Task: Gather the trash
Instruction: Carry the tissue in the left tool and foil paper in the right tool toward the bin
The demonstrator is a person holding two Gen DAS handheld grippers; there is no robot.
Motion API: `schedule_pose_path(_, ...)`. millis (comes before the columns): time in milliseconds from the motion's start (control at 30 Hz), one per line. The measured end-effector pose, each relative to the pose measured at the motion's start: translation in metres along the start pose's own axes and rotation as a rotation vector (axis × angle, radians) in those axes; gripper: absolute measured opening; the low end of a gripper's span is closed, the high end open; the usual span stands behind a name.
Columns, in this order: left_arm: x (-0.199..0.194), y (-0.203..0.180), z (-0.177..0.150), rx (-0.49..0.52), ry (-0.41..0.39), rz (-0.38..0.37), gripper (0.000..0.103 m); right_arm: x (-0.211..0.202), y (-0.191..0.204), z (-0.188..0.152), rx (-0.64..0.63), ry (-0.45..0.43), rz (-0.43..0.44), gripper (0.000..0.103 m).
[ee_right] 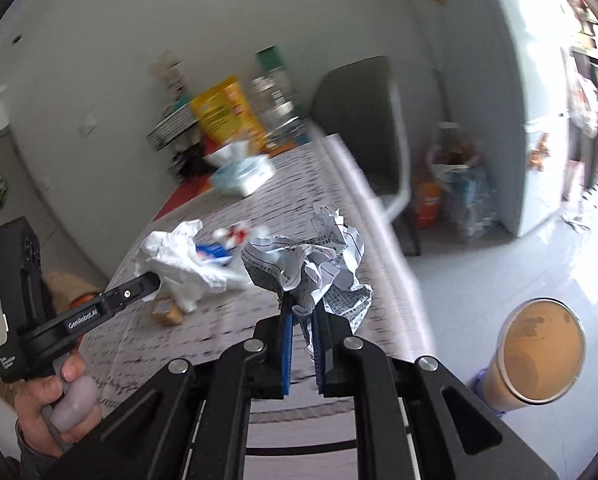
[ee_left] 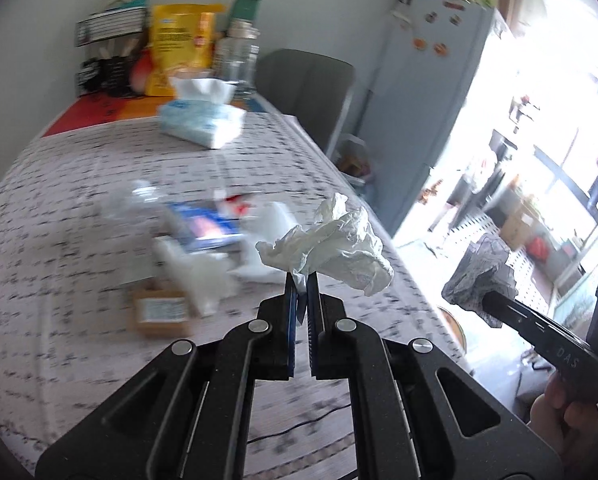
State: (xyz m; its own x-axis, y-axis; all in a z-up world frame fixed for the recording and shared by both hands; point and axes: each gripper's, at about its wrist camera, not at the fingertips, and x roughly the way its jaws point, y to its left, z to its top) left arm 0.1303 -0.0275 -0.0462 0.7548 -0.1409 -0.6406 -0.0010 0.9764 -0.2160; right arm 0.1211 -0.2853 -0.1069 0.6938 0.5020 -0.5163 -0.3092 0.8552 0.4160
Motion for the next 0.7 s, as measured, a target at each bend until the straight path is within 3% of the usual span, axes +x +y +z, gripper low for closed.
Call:
schedule_pose_path(333, 0.062, -0.100, 0.012, 0.120, 0.084, -0.073, 0.006, -0.026, -0.104, 0.001, 0.174, -0.068, -0.119, 0.010)
schedule_pose_path(700, 0.140, -0.188, 0.018, 0.219, 0.196, -0.111, 0.006, -0.019, -0.221, -0.017, 0.374, -0.069, -0.198, 0.010)
